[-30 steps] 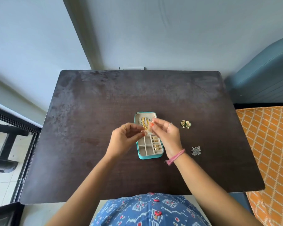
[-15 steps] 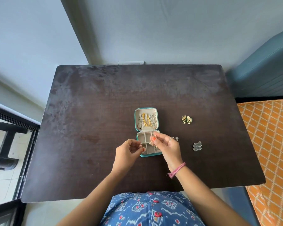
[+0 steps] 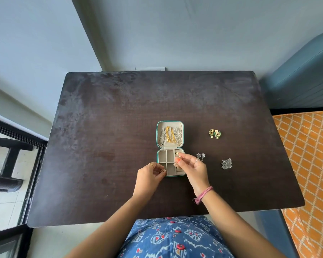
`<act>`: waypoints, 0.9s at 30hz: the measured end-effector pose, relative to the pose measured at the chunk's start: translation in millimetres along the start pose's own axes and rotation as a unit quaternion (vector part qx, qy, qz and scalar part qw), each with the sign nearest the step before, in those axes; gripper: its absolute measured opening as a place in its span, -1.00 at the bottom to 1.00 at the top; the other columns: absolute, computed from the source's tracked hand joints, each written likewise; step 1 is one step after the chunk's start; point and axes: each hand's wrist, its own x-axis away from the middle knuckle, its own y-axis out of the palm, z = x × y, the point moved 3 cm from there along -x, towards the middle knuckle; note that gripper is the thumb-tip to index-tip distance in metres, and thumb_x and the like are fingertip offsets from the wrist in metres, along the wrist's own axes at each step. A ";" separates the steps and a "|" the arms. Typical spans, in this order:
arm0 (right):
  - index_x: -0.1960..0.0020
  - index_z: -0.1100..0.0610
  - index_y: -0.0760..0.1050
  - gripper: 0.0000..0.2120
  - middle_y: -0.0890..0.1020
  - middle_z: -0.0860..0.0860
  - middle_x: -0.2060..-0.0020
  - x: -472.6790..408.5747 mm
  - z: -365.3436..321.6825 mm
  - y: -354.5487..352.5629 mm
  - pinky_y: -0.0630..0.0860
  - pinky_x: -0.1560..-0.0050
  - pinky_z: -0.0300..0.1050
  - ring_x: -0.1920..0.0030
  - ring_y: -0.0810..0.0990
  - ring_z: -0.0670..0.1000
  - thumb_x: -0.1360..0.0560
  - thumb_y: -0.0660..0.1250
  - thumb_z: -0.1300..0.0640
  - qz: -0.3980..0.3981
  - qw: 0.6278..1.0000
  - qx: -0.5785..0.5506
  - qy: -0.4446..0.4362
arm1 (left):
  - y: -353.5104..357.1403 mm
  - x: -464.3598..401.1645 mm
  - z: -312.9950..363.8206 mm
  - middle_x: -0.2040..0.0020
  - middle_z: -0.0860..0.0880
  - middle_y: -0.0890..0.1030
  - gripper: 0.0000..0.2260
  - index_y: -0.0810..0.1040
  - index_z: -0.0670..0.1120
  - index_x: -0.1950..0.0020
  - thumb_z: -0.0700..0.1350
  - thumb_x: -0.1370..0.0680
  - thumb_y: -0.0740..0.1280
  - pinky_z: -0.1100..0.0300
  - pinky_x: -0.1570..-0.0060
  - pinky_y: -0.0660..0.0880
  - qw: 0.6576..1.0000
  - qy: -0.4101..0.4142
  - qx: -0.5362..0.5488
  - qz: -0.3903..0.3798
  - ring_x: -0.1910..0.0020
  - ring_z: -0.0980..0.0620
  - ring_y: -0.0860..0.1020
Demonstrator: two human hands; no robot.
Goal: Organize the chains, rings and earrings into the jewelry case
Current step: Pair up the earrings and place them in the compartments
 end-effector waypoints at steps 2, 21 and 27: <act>-0.10 0.25 0.57 -0.78 0.68 0.09 0.05 0.0 -0.3 0.5 0.57 0.12 -0.29 0.14 0.68 -0.09 -0.46 0.40 0.33 -0.004 1.000 0.012 -0.002 | 0.5 0.9 -1.6 0.10 0.05 0.52 -0.94 0.64 -0.05 0.11 -0.13 -0.45 0.48 0.51 0.19 0.43 1.000 -0.001 0.001 0.012 0.22 0.18 0.56; -0.03 0.16 0.59 -0.82 0.70 0.09 0.14 11.2 3.1 17.9 0.61 0.10 -0.16 0.09 0.67 -0.01 -0.44 0.44 0.29 0.083 0.991 -0.058 0.084 | 6.7 -5.9 -17.0 0.09 0.04 0.65 -0.94 0.65 0.01 0.03 -0.08 -0.52 0.40 0.38 0.13 0.47 0.996 -0.058 0.066 -0.017 0.16 0.19 0.58; -0.02 0.22 0.57 -0.82 0.69 0.16 0.14 12.1 11.2 28.2 0.63 0.08 -0.14 0.11 0.68 0.05 -0.43 0.43 0.32 0.091 0.980 -0.113 0.136 | 5.8 -9.2 -15.3 0.05 0.03 0.65 -0.84 0.63 -0.02 -0.08 -0.19 -0.55 0.33 0.32 0.05 0.53 0.994 -0.055 0.093 -0.002 0.13 0.18 0.61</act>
